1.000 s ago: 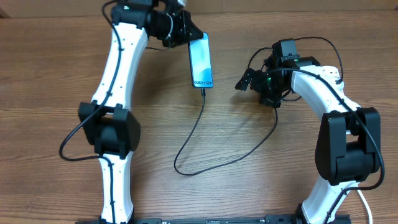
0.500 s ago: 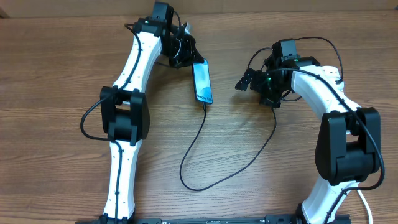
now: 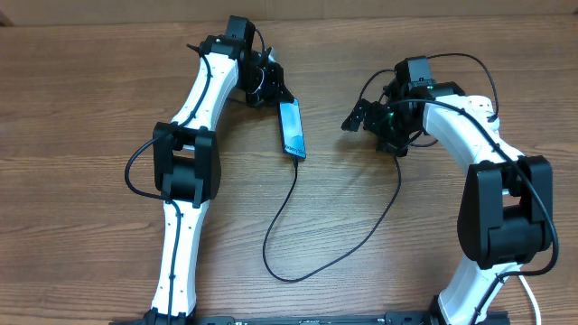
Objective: Plug charger to phone and switch on socket
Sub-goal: 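Lower the phone with the left gripper and lay it flat on the table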
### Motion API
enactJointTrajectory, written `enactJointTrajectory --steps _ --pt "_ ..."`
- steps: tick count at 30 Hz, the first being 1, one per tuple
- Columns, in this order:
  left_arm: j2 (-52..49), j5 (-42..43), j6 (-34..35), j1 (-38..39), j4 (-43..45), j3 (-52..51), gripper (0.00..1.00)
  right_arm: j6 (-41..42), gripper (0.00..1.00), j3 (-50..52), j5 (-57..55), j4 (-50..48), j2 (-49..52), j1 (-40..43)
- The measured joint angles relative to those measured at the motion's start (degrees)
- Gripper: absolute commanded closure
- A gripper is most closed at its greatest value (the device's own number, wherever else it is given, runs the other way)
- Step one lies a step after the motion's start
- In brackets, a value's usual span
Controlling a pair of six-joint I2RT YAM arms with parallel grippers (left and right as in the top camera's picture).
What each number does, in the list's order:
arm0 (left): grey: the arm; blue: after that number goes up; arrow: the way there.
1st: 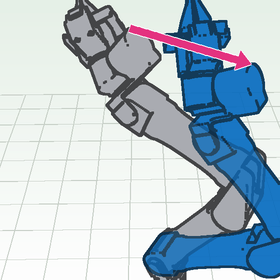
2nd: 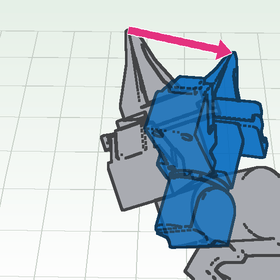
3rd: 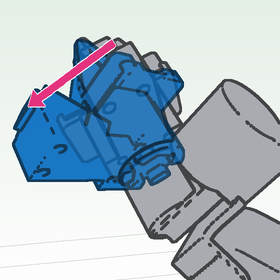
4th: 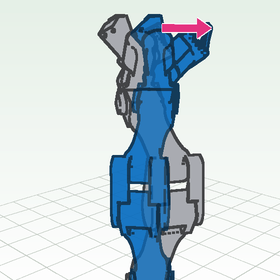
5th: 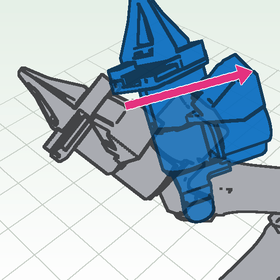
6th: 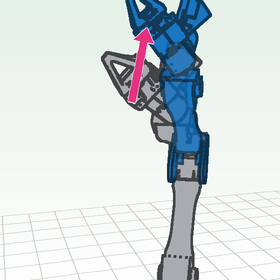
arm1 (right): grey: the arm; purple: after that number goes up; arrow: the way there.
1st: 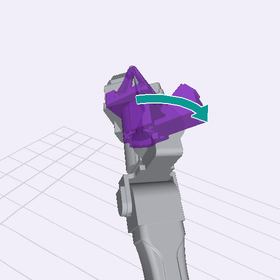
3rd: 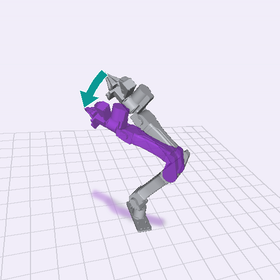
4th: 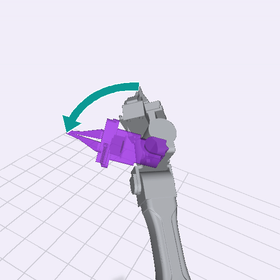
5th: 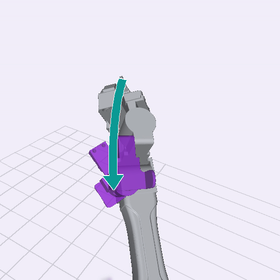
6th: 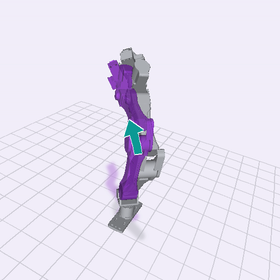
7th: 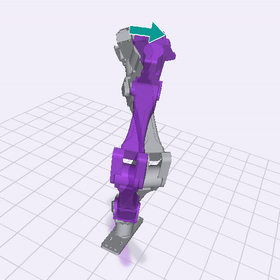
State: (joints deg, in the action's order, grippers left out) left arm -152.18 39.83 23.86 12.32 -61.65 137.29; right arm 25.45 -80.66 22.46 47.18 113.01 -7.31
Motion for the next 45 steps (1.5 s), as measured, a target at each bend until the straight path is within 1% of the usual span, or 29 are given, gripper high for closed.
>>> enactJointTrajectory --steps 9,15,17,21,23,25,33,38,45 --pt "0.0 -3.3 0.2 0.4 -0.3 0.0 0.96 0.0 0.00 0.0 0.0 0.0 0.0 0.0" --pt "0.0 -3.7 0.2 0.7 -0.5 0.0 0.96 0.0 0.00 0.0 0.0 0.0 0.0 0.0" --pt "0.0 -3.7 0.2 0.7 -0.6 0.0 0.92 0.0 0.00 0.0 0.0 0.0 0.0 0.0" --pt "0.0 -3.8 0.2 0.7 -0.9 0.0 0.79 0.0 0.00 0.0 0.0 0.0 0.0 0.0" --pt "0.0 -4.2 0.2 0.8 -1.2 0.0 0.74 0.0 0.00 0.0 0.0 0.0 0.0 0.0" --pt "0.0 -4.6 0.3 0.8 -1.2 0.0 0.71 -0.1 0.00 0.0 0.0 0.0 0.0 0.0" --pt "0.0 -4.8 0.4 0.8 -1.4 0.0 0.67 0.0 0.00 0.0 0.0 0.3 0.0 0.0" --pt "0.0 -4.9 0.5 0.8 -1.4 0.0 0.68 0.0 0.00 0.0 0.0 0.3 0.0 0.0" --pt "0.0 -5.0 0.6 0.8 -1.4 0.0 0.68 0.0 0.00 0.0 0.0 0.3 0.0 0.0"
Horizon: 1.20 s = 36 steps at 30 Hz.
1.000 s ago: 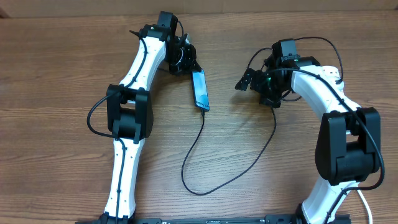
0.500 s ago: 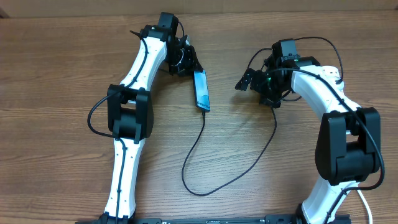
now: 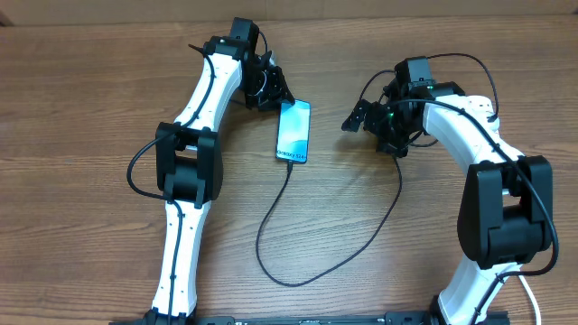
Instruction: Plug charger to phone and switch on socket
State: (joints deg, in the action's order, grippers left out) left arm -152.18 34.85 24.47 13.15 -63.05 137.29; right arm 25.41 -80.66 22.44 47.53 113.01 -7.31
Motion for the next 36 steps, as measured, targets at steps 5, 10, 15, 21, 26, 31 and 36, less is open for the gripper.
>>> enactJointTrajectory --steps 5,10,15,21,26,31,36 --pt "0.0 0.0 0.0 0.0 0.0 0.0 0.64 0.0 0.00 0.0 0.0 0.0 0.0 0.0" --pt "0.0 -0.2 0.3 0.0 0.0 0.0 0.21 0.0 0.00 0.0 0.0 0.1 0.0 0.0" --pt "0.3 -0.6 0.6 0.0 -1.0 0.9 0.12 0.0 0.00 0.0 0.0 0.5 0.0 0.0" --pt "0.3 -2.6 -0.2 -0.5 -5.8 1.8 0.22 0.0 0.00 0.0 -0.2 0.5 0.0 0.0" --pt "0.3 -9.8 -2.5 -2.1 -16.0 5.7 0.21 0.0 0.00 0.0 -0.8 0.5 0.0 0.0" --pt "1.3 -23.0 -4.4 -3.2 -27.6 16.2 0.18 0.0 0.00 0.0 -2.2 0.4 0.0 0.0" --pt "8.0 -29.7 -7.7 -1.9 -33.2 23.4 0.00 0.0 0.00 0.0 -2.6 -0.2 0.0 0.0"
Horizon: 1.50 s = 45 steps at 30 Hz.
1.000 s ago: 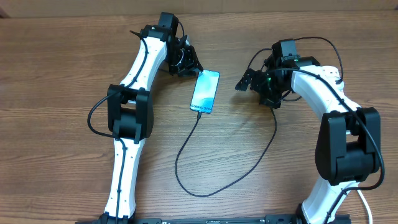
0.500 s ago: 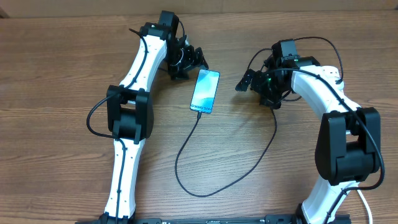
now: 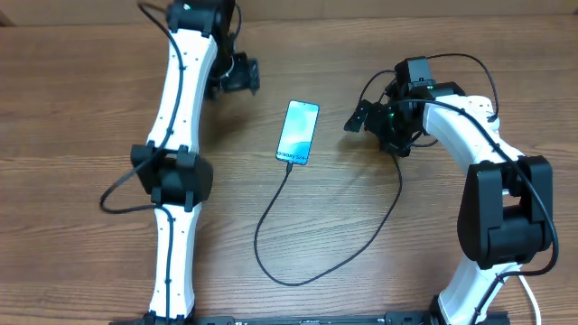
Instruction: Plug charger to phone and switch on socket
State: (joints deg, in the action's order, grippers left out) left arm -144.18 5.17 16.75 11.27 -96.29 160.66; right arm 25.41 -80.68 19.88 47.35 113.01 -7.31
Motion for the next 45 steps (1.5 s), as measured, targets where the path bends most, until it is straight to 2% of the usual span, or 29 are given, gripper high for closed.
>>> enactJointTrajectory --steps 7,10,45 --pt "15.9 -1.2 -2.1 4.7 -0.2 2.5 0.00 0.0 0.00 0.0 -0.4 0.0 0.0 0.0" --pt "18.8 -1.1 -2.3 5.6 -0.2 3.3 0.00 0.0 0.00 0.0 -0.4 0.0 0.0 0.0" --pt "17.2 -1.4 -2.4 5.4 -0.3 2.4 0.00 0.0 0.00 0.0 -0.4 -0.2 0.0 0.0"
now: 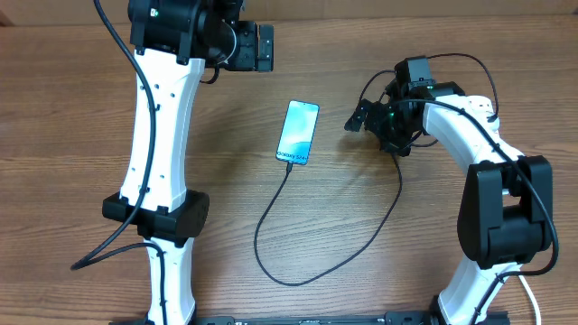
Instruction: Plug charger to phone and switch on socket
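The phone [298, 133] lies flat mid-table with its screen lit. The black charger cable [271, 212] is plugged into its near end, loops toward the front edge and runs back up to the right arm. My left gripper [263, 47] hangs high above the table's far left, open and empty, well clear of the phone. My right gripper [351, 122] sits to the right of the phone, its fingers together in a point with nothing seen between them. The socket is hidden beneath the right wrist, where the cable ends and a small green light [389, 114] shows.
The wooden table [81, 135] carries only the phone and the cable loop [291, 280]. The right arm's own cables [452, 59] arch over its wrist at the far right. The left arm's upright links [158, 135] stand over the left side.
My left arm has risen higher and its gripper has moved right, toward the camera. The phone, the cable and my right arm have stayed where they were.
First my left gripper held the phone on its edge at the far left, cable plugged in. Then the phone lay nearly flat with the gripper at its top. Then the gripper was off it and drawn back, and now it hangs high. My right arm never moved.
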### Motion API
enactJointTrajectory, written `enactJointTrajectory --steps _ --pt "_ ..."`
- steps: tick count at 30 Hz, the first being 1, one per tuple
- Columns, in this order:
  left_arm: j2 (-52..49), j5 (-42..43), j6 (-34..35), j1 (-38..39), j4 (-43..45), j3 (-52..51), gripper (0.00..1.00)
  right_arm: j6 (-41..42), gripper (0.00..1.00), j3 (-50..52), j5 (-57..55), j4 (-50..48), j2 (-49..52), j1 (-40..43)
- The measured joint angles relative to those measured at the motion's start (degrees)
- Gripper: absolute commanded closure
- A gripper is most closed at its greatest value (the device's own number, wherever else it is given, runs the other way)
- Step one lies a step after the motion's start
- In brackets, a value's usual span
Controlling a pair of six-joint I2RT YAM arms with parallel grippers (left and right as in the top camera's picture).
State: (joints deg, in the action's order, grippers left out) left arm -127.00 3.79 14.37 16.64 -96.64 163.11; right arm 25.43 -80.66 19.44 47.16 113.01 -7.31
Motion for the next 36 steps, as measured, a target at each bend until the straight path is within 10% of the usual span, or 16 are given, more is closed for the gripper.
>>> enactJointTrajectory --steps 36 --pt "0.0 0.0 0.0 0.0 0.0 0.0 0.00 -4.6 0.00 -6.6 -1.2 6.2 0.1 0.4"
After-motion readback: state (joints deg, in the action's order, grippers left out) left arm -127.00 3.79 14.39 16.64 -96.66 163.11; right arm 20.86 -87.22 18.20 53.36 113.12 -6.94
